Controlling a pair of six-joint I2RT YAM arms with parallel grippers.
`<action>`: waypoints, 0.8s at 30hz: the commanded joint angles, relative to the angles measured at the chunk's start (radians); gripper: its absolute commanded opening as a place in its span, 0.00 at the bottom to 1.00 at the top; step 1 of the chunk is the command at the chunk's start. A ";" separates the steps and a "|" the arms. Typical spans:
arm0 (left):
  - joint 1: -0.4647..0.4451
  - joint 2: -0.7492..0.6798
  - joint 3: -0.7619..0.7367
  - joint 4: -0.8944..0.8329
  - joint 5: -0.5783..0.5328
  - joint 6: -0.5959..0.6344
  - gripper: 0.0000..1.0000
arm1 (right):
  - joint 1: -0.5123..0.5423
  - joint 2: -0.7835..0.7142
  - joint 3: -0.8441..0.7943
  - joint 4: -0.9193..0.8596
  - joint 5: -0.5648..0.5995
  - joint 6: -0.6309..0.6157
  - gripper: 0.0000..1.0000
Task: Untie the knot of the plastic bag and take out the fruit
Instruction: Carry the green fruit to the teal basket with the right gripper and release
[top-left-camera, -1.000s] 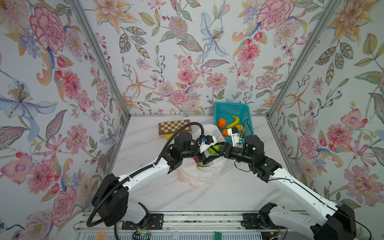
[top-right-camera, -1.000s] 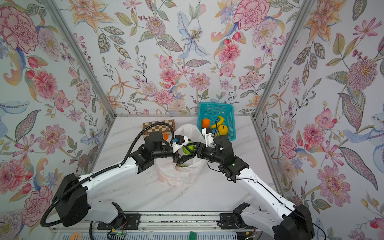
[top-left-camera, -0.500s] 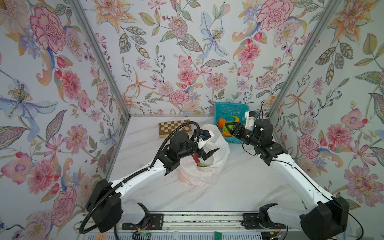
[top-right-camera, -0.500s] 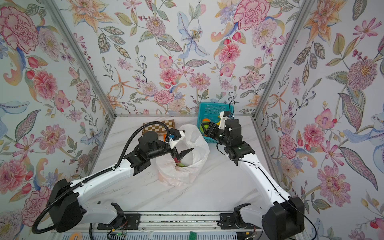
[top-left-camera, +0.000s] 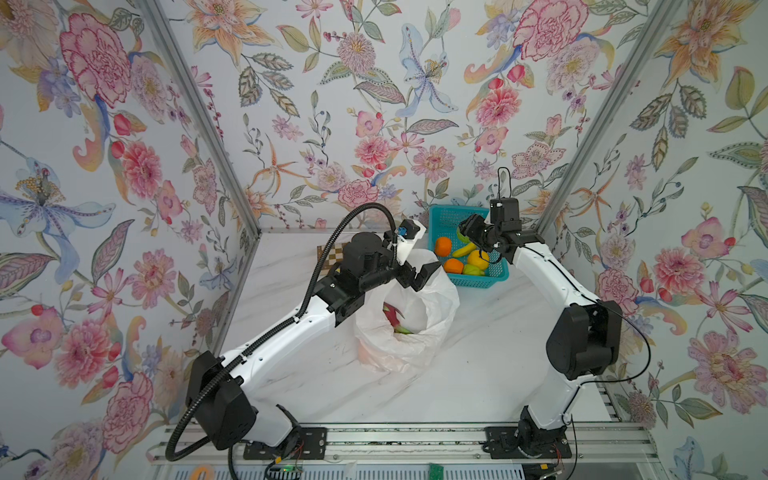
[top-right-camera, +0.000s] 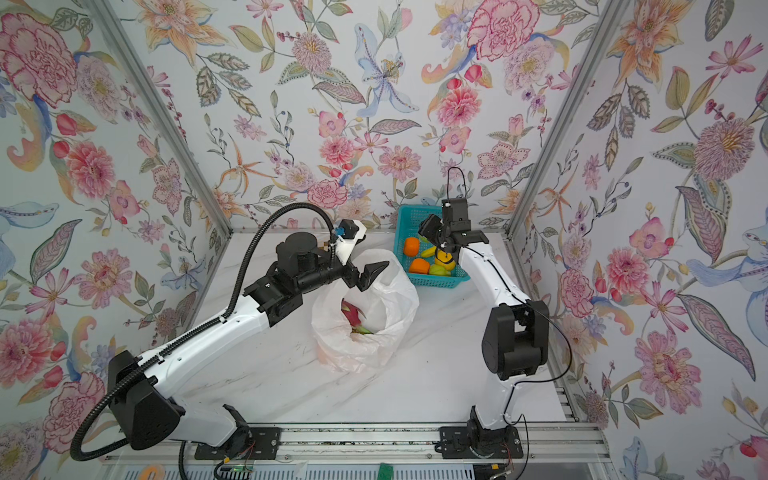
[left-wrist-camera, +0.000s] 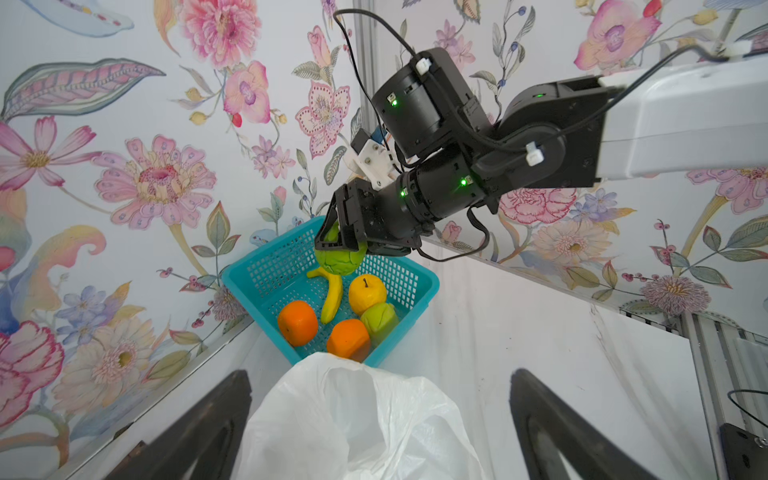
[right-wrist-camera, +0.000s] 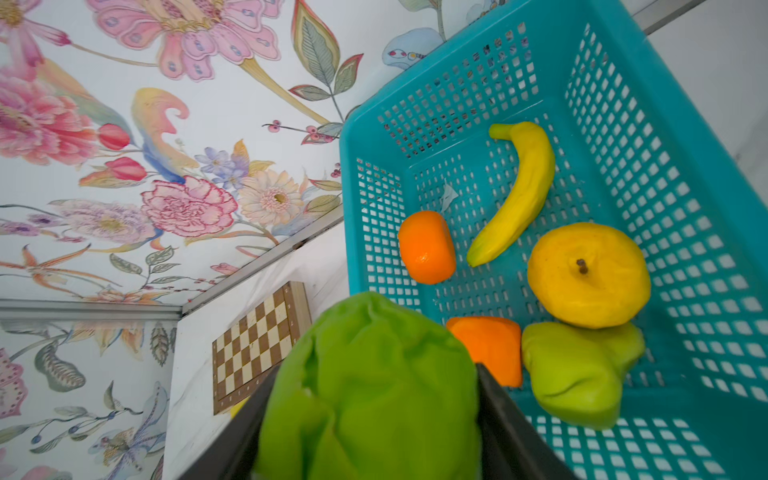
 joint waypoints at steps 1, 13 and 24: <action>0.033 0.006 0.074 -0.107 -0.009 -0.043 0.99 | -0.019 0.126 0.134 -0.098 0.054 -0.012 0.51; 0.046 0.055 0.102 -0.053 0.022 -0.093 0.99 | -0.089 0.675 0.800 -0.291 -0.070 0.053 0.51; 0.040 0.100 0.118 -0.156 -0.209 -0.361 0.99 | -0.091 0.791 0.788 -0.182 -0.160 0.146 0.58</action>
